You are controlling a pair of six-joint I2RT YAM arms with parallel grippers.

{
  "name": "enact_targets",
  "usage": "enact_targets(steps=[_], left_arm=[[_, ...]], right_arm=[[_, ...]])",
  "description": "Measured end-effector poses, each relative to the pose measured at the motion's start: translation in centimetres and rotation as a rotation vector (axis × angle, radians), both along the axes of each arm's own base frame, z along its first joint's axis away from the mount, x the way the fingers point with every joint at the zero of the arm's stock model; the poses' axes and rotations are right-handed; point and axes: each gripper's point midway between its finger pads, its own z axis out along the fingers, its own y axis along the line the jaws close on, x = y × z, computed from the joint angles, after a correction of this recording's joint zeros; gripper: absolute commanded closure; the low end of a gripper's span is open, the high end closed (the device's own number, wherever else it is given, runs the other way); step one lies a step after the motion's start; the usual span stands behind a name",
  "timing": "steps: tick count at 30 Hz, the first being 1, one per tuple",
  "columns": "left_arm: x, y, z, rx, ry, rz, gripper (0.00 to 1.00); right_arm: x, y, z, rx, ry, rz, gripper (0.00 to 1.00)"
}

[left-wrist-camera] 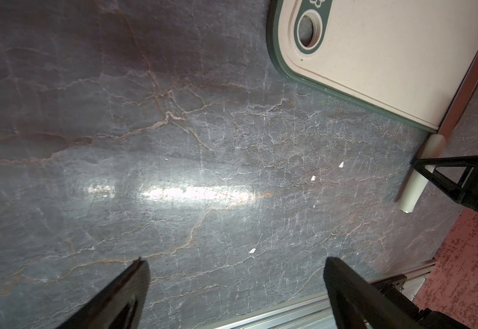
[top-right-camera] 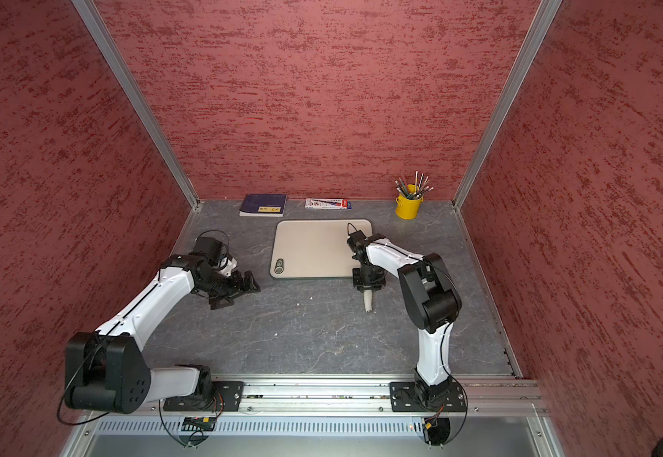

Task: Align the knife with the edge of the cutting board
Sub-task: Place the knife at the edge of the cutting board.

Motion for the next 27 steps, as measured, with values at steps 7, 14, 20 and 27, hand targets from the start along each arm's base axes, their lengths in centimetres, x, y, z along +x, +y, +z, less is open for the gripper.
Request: enact_targets(steps=[7, 14, 20, 27], left_arm=[[0.00, -0.01, 0.00, 0.000, 0.000, 0.000, 0.00], [0.00, -0.01, 0.00, 0.000, 0.000, 0.000, 0.00], [0.00, -0.01, 0.00, 0.000, 0.000, 0.000, 0.00], [-0.01, -0.02, 0.00, 0.000, 0.000, -0.001, 0.00]], right_arm=[[0.02, -0.07, 0.00, 0.000, 0.000, -0.006, 0.69], [0.03, -0.12, 0.00, -0.003, -0.001, -0.006, 0.69], [0.03, -0.14, 0.00, -0.004, 0.000, -0.007, 0.68], [0.03, -0.17, 0.00, -0.004, 0.000, -0.008, 0.68]])
